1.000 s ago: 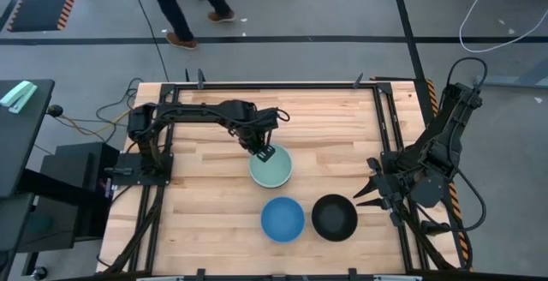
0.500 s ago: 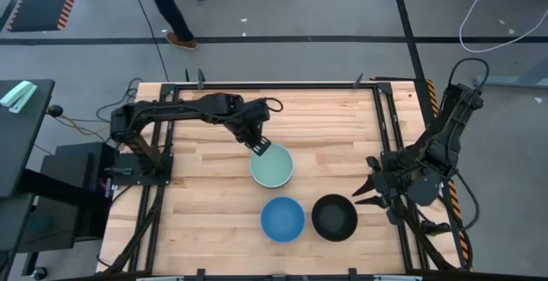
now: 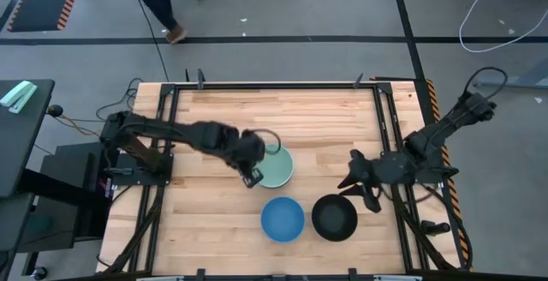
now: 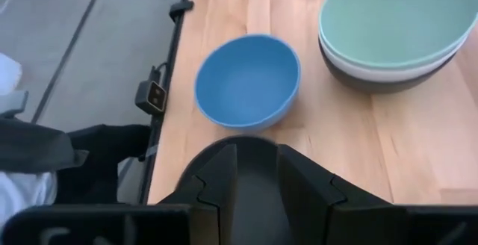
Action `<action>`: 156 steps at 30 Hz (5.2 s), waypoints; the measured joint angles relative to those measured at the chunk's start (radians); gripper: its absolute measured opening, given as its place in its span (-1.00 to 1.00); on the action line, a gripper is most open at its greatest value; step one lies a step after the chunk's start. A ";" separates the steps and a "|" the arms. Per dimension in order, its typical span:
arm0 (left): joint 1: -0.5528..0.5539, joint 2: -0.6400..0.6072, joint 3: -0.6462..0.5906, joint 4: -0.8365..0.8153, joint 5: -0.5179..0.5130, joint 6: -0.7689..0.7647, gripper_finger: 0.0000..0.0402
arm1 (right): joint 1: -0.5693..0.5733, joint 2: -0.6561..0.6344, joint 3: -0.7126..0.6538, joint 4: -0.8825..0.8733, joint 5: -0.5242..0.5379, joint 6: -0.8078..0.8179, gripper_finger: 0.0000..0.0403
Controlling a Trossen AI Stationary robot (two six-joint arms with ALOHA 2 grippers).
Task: Nest bowls inside each other
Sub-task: Stack the blue bowl on the black bowl
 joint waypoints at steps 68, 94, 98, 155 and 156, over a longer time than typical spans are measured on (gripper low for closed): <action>-0.649 0.002 0.000 0.009 -0.672 -0.434 -0.84 | -0.353 0.915 0.461 -0.115 -0.320 -0.100 -0.48; -0.643 0.002 0.000 0.004 -0.681 -0.432 -0.87 | -0.282 0.870 0.461 -0.090 -0.320 -0.074 -0.49; -0.643 0.002 0.000 0.005 -0.681 -0.437 -0.90 | -0.280 0.869 0.461 -0.092 -0.301 -0.071 -0.49; -0.644 0.002 -0.001 0.022 -0.680 -0.439 -0.85 | -0.249 0.984 0.459 -0.023 -0.296 -0.141 -0.95; -0.644 0.002 -0.001 0.021 -0.680 -0.439 -0.85 | -0.249 0.981 0.459 -0.029 -0.291 -0.148 -0.96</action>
